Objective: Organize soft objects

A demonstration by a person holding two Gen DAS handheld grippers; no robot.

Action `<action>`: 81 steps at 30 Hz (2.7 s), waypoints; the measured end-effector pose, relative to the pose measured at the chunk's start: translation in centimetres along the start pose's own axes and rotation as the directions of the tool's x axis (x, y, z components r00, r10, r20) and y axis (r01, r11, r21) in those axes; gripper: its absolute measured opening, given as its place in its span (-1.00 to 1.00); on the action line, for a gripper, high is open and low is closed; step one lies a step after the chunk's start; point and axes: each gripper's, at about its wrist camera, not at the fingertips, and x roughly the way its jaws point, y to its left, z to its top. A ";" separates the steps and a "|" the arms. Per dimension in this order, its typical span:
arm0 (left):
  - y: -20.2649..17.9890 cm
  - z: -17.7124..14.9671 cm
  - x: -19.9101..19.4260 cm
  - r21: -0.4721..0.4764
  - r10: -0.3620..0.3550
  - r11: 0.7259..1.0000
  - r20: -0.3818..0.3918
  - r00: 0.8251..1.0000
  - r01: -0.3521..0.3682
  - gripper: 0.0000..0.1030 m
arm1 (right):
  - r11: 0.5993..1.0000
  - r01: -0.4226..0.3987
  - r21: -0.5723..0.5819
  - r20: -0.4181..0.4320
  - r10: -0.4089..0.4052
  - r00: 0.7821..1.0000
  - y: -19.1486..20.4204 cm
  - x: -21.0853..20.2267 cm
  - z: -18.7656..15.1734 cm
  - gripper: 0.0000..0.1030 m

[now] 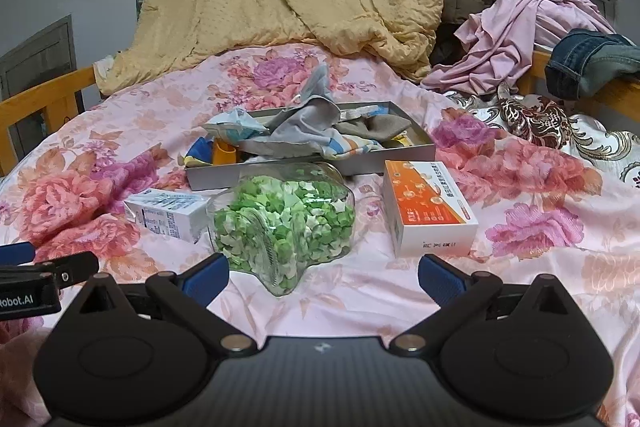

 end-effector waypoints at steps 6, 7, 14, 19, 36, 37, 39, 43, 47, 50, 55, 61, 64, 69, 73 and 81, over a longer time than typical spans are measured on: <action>0.0 -0.1 0.0 0.000 -0.001 1.000 0.003 1.000 0.001 0.98 | 1.000 -0.003 -0.007 -0.006 0.003 1.000 0.2 0.2 0.0 0.99; 0.0 -0.1 0.0 0.000 -0.002 1.000 0.002 1.000 0.002 0.98 | 1.000 -0.003 -0.007 -0.005 0.003 1.000 0.2 0.2 0.0 0.99; 0.0 -0.2 0.2 0.009 -0.006 1.000 0.001 1.000 0.006 0.98 | 1.000 -0.002 -0.007 -0.008 0.002 1.000 0.3 0.2 0.0 0.99; 0.0 -0.2 0.2 0.013 -0.006 1.000 0.002 1.000 0.006 0.98 | 1.000 -0.004 -0.010 -0.009 0.004 1.000 0.4 0.3 -0.1 0.99; 0.1 -0.3 0.2 -0.007 0.003 1.000 -0.002 1.000 -0.003 0.98 | 1.000 -0.006 -0.010 -0.011 0.005 1.000 0.4 0.3 -0.1 0.99; 0.1 -0.3 0.1 -0.006 0.004 1.000 0.001 1.000 -0.004 0.98 | 1.000 -0.006 -0.010 -0.011 0.005 1.000 0.4 0.3 -0.1 0.99; 0.0 -0.3 0.1 -0.005 0.002 1.000 0.005 1.000 -0.002 0.98 | 1.000 -0.007 -0.011 -0.014 0.007 1.000 0.4 0.4 -0.1 0.99; -0.1 -0.2 0.0 -0.004 -0.006 1.000 0.002 1.000 0.006 0.98 | 1.000 -0.008 -0.011 -0.014 0.007 1.000 0.4 0.4 -0.2 0.99; -0.1 -0.3 -0.1 -0.003 -0.012 1.000 0.005 1.000 0.012 0.98 | 1.000 -0.008 -0.009 -0.017 0.008 1.000 0.4 0.4 -0.2 0.99; -0.3 -0.4 -0.1 0.007 -0.014 1.000 0.001 1.000 0.014 0.98 | 1.000 -0.008 -0.009 -0.018 0.008 1.000 0.4 0.4 -0.2 0.99; -0.5 -0.5 -0.1 0.019 -0.016 1.000 -0.006 1.000 0.016 0.98 | 1.000 -0.009 -0.008 -0.021 0.009 1.000 0.4 0.4 -0.3 0.99; -0.3 -0.5 -0.1 0.015 -0.011 1.000 -0.007 1.000 0.011 0.98 | 1.000 -0.009 -0.007 -0.022 0.009 1.000 0.4 0.5 -0.3 0.99; -0.3 -0.5 0.0 0.016 -0.002 1.000 -0.009 1.000 0.002 0.98 | 1.000 -0.010 -0.005 -0.025 0.010 1.000 0.3 0.6 -0.4 0.99; -0.3 -0.6 0.1 0.019 0.002 1.000 -0.014 1.000 -0.002 0.98 | 1.000 -0.009 0.001 -0.031 0.009 0.999 0.2 0.6 -0.4 0.99; -0.3 -0.6 0.0 0.026 0.001 1.000 -0.011 1.000 -0.001 0.98 | 1.000 -0.011 0.005 -0.035 0.011 0.999 0.1 0.6 -0.4 0.99; -0.2 -0.6 0.1 0.016 0.001 1.000 -0.018 1.000 -0.001 0.98 | 1.000 -0.011 0.008 -0.043 0.011 0.999 0.1 0.7 -0.5 0.99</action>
